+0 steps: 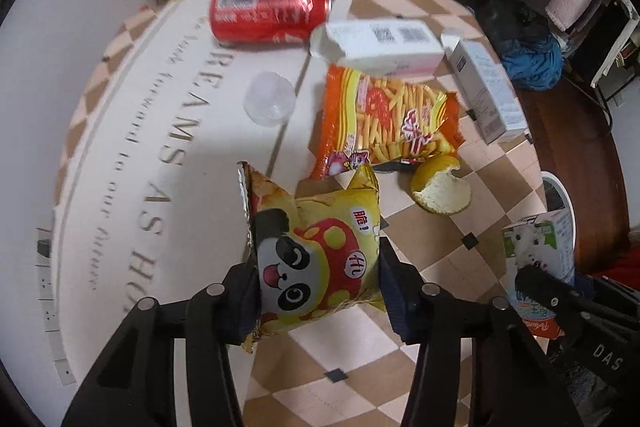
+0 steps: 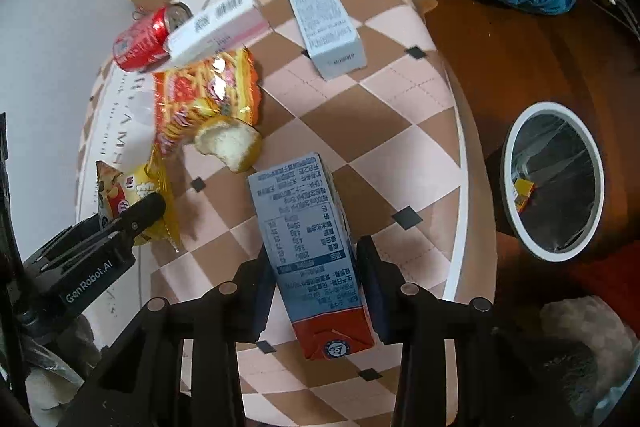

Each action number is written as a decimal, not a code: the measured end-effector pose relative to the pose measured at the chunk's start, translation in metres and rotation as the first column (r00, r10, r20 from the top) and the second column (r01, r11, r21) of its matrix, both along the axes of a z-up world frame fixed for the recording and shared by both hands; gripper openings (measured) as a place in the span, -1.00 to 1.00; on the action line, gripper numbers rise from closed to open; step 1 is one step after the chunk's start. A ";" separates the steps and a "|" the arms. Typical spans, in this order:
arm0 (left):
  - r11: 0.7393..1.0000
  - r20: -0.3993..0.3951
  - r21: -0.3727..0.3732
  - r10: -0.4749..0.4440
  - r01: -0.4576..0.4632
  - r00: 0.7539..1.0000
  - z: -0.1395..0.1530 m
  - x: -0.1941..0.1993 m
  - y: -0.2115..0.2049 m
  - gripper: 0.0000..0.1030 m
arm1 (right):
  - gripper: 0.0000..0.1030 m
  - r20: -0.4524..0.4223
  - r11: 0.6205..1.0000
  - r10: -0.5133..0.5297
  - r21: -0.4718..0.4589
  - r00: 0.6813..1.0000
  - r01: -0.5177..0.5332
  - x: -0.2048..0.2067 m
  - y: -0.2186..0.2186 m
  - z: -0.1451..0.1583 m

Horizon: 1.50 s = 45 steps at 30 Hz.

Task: Collect trash
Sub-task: 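Grasp the panda chip bag with the left tool while the right tool grasps the milk carton, then carry the chip bag and milk carton over the trash bin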

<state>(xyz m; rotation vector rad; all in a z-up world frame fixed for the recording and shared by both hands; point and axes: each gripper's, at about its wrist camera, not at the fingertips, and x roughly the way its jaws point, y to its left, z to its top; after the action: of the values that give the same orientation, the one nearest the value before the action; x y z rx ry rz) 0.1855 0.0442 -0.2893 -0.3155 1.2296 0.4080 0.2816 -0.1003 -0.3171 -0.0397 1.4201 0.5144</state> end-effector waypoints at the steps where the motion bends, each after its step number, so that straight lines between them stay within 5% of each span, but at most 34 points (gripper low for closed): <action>1: 1.000 0.011 0.010 0.001 -0.001 1.000 0.006 -0.003 -0.002 -0.07 | -0.21 0.011 1.000 0.001 0.005 1.000 -0.001 -0.002 0.001 0.004; 12: 0.992 0.134 0.122 0.002 -0.019 0.991 0.073 -0.026 -0.022 -0.07 | -0.23 0.163 0.998 0.008 0.057 0.987 -0.017 -0.024 -0.008 0.064; 20: 0.991 0.211 0.136 -0.034 0.005 0.977 0.113 -0.030 -0.046 -0.07 | -0.24 0.260 0.992 -0.020 0.125 0.965 -0.013 -0.032 -0.030 0.113; 32: 0.974 0.324 0.119 -0.222 0.194 0.920 0.168 0.033 -0.142 -0.08 | -0.25 0.315 0.962 -0.198 0.243 0.928 0.122 -0.004 -0.149 0.168; 39: 0.938 0.303 0.048 -0.340 0.342 0.890 0.144 0.107 -0.226 -0.08 | -0.25 0.305 0.941 -0.320 0.216 0.897 0.262 0.034 -0.246 0.148; 45: 0.896 0.222 -0.080 -0.412 0.437 0.884 0.085 0.167 -0.289 -0.08 | -0.25 0.203 0.919 -0.391 0.135 0.898 0.370 0.081 -0.320 0.077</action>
<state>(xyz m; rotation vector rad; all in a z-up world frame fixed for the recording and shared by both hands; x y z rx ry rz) 0.3529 -0.2449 -0.2039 -0.1811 1.0900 -0.0848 0.3627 -0.4205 -0.2400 0.2455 1.1401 0.2390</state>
